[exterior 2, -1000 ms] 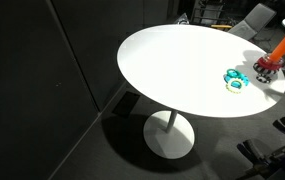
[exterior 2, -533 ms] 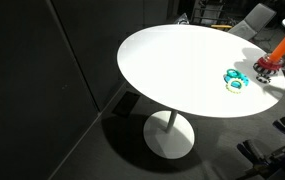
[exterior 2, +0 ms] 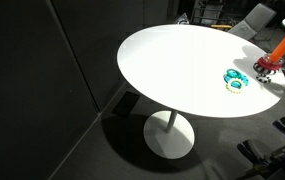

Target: Pick up the orange ring and put it on the ring holder

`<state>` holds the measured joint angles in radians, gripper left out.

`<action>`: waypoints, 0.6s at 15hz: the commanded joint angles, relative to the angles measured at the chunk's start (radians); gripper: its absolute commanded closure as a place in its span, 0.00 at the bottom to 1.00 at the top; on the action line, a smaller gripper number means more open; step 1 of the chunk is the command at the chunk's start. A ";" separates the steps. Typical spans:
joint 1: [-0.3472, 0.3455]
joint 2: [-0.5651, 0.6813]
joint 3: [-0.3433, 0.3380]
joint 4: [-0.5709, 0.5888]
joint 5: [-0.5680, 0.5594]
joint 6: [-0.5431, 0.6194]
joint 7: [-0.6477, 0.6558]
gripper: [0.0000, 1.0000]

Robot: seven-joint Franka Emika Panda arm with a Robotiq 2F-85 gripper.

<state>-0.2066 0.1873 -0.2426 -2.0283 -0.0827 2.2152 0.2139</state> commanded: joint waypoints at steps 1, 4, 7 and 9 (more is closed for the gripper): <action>-0.013 0.034 0.005 0.046 0.043 -0.027 -0.026 0.94; -0.012 0.043 0.007 0.048 0.062 -0.025 -0.030 0.94; -0.012 0.049 0.007 0.045 0.076 -0.027 -0.032 0.94; -0.012 0.051 0.007 0.044 0.084 -0.027 -0.032 0.94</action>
<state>-0.2072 0.2243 -0.2415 -2.0154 -0.0250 2.2152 0.2081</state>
